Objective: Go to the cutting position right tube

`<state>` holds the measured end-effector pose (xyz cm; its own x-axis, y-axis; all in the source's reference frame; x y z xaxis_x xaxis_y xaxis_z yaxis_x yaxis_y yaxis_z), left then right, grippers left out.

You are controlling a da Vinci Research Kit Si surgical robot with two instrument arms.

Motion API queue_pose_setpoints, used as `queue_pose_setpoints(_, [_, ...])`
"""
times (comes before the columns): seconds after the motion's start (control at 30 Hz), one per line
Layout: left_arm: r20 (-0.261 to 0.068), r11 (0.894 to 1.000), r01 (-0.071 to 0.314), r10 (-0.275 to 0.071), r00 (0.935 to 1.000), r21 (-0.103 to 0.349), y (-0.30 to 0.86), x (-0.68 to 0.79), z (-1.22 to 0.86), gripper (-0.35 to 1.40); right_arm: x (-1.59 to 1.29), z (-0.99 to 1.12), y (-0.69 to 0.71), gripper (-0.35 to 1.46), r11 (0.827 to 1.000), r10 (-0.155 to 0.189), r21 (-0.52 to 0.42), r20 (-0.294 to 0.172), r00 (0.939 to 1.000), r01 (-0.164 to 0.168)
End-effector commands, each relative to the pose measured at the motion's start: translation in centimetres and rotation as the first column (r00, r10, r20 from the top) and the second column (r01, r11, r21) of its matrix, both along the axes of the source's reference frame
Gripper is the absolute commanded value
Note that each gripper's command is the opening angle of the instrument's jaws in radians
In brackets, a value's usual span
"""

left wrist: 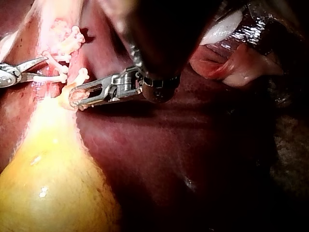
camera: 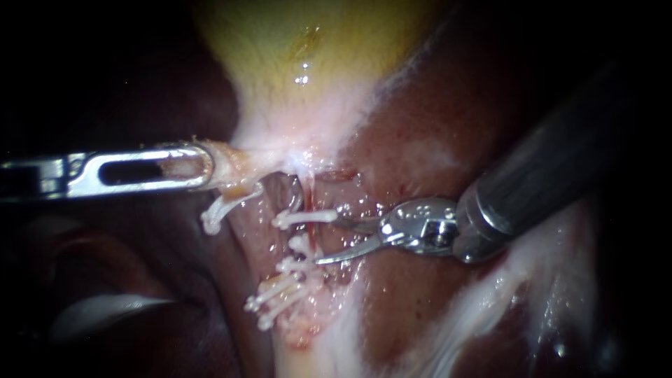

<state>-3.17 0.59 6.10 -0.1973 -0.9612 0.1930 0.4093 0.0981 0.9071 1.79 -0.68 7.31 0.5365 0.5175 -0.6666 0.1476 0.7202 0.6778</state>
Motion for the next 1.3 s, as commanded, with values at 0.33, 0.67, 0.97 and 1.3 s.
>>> queue_pose_setpoints(0.33, [0.0, 1.0, 0.0, 0.0, 1.0, 0.0, 0.0, 0.0, 0.0, -0.35, 0.06, -0.02, -0.01, 1.44, 1.0, 0.012, 0.027, -0.031, 0.9995, -0.011])
queue_pose_setpoints(0.67, [0.0, 1.0, 0.0, 0.0, 1.0, 0.0, 0.0, -0.01, 0.0, -0.35, 0.15, -0.02, 0.01, 1.44, 0.998, 0.028, 0.065, -0.074, 0.9969, -0.023])
queue_pose_setpoints(0.97, [0.002, 1.0, -0.002, 0.002, 1.0, 0.0, 0.0, -0.01, 0.0, -0.35, 0.23, -0.02, 0.0, 1.44, 0.996, 0.04, 0.079, -0.088, 0.9953, -0.033])
queue_pose_setpoints(1.3, [0.002, 1.0, -0.002, 0.002, 1.0, 0.001, 0.01, -0.01, 0.0, -0.35, 0.33, 0.0, 0.0, 1.44, 0.994, 0.048, 0.103, -0.107, 0.9931, -0.037])
